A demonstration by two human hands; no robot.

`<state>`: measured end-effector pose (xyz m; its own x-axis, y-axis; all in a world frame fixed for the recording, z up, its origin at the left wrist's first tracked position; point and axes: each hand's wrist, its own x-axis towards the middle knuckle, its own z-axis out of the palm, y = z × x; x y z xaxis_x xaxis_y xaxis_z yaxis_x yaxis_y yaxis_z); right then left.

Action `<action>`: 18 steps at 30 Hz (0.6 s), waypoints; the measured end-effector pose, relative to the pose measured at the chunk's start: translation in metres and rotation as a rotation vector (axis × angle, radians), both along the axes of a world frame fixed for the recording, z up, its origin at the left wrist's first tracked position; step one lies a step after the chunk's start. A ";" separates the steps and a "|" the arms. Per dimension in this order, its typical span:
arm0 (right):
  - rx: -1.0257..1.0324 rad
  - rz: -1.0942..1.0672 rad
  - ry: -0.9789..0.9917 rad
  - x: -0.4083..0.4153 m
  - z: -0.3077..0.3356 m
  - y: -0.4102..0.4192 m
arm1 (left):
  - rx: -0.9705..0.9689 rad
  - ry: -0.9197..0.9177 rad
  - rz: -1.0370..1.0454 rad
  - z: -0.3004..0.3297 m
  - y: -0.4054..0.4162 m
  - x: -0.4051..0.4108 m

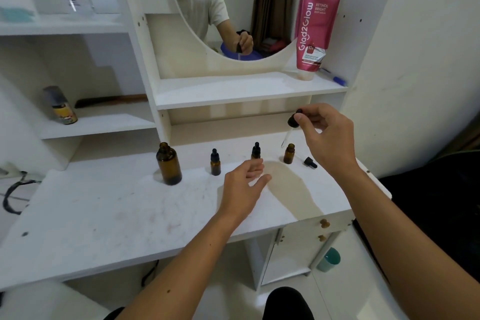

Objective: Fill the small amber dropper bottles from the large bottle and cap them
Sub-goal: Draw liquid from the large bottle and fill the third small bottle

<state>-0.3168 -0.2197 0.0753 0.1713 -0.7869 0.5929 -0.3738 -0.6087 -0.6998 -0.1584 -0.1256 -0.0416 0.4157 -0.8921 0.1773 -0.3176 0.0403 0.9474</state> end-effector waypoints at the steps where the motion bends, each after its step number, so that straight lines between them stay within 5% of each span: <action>1: 0.004 0.014 -0.001 0.004 0.001 0.005 | -0.001 0.022 -0.002 0.000 0.008 0.007; 18: 0.156 0.370 -0.214 0.144 0.023 0.091 | -0.032 0.063 0.305 0.008 0.122 0.130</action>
